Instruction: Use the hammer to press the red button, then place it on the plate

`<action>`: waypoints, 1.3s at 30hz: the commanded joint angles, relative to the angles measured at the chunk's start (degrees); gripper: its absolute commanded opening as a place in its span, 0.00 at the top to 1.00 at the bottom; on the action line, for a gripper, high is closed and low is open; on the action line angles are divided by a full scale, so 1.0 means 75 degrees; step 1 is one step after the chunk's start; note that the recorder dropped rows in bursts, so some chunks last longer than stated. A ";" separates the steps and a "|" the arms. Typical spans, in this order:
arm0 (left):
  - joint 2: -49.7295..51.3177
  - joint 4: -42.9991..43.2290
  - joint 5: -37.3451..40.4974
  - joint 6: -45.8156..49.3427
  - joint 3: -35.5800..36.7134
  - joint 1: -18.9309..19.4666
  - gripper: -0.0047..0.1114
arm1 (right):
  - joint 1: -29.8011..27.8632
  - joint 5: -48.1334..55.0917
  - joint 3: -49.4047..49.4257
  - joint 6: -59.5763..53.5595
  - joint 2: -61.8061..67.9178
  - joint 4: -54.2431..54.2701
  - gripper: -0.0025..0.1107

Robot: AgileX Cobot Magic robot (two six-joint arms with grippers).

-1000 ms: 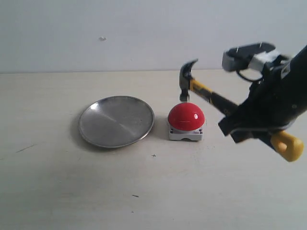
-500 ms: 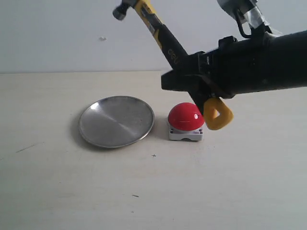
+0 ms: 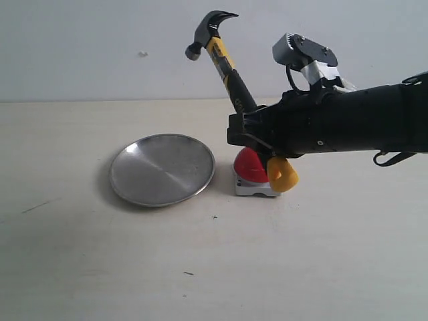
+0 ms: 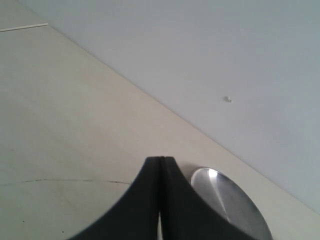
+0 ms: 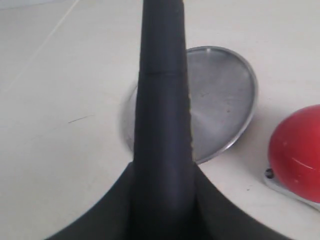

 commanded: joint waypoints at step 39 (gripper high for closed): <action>-0.0037 0.0035 -0.0072 0.0066 0.0026 -0.0043 0.96 | 0.2942 -0.7557 -0.0936 1.5735 0.2421 -1.1514 0.98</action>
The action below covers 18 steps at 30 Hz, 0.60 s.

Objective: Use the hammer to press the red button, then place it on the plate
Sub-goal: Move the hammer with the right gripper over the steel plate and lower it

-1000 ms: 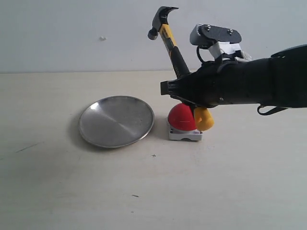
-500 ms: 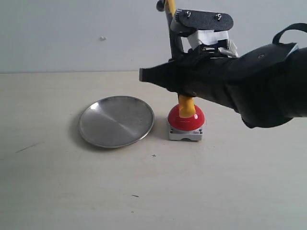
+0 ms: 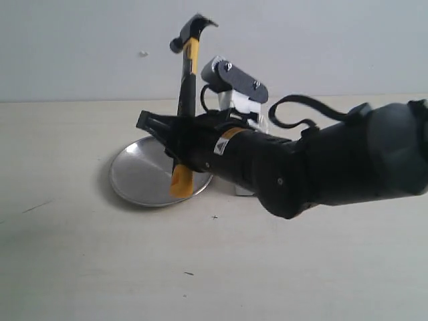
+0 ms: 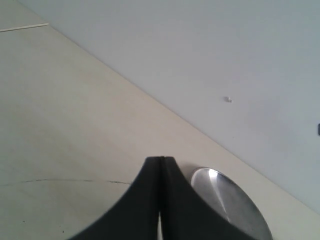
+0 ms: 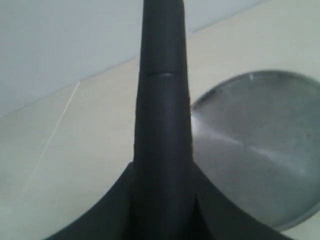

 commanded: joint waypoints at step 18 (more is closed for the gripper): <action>-0.0037 0.0035 -0.0072 0.0079 0.0026 -0.0043 0.96 | -0.0008 -0.1485 -0.1724 0.4173 0.2789 -0.2990 0.98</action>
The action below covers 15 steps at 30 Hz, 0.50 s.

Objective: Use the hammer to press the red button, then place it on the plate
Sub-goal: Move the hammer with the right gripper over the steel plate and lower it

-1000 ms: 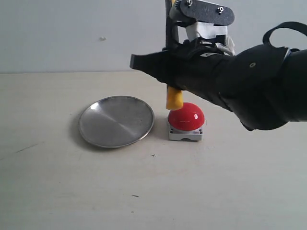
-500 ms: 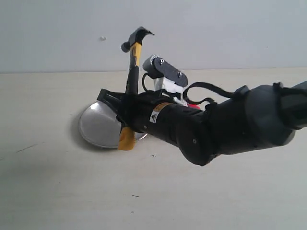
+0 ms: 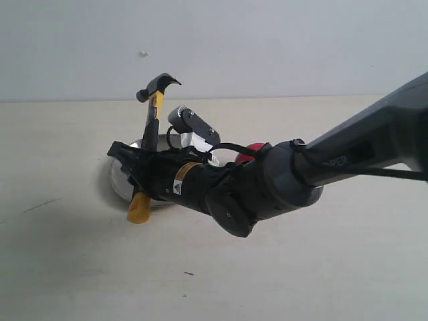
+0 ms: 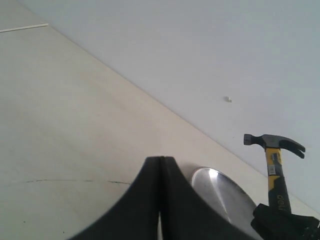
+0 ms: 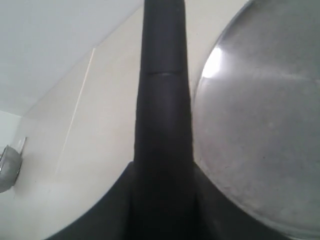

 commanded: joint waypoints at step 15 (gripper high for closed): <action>-0.0037 0.0035 -0.0072 0.0058 0.0026 -0.0043 0.96 | -0.0060 0.0353 -0.1238 0.0586 0.0964 -0.0426 0.98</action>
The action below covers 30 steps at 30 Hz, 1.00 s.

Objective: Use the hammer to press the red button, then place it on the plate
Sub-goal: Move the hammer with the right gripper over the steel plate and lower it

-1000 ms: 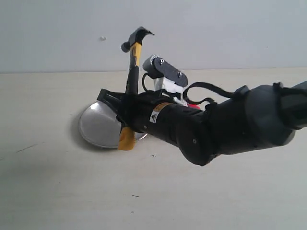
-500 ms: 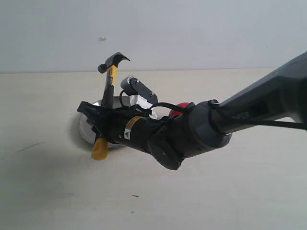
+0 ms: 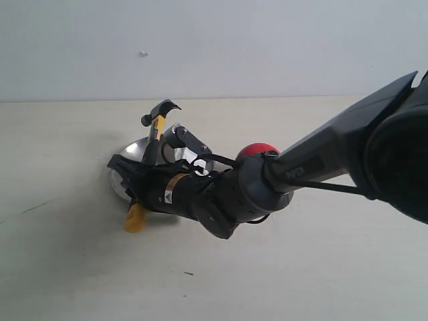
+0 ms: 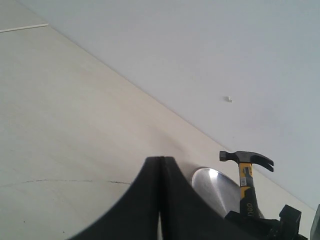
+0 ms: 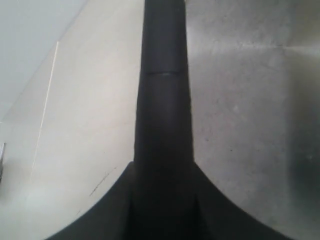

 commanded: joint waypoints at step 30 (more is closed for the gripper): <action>-0.0037 0.0035 -0.0072 0.0072 0.0026 -0.0043 0.96 | -0.0148 0.0814 -0.0397 -0.0301 0.0040 -0.0273 0.98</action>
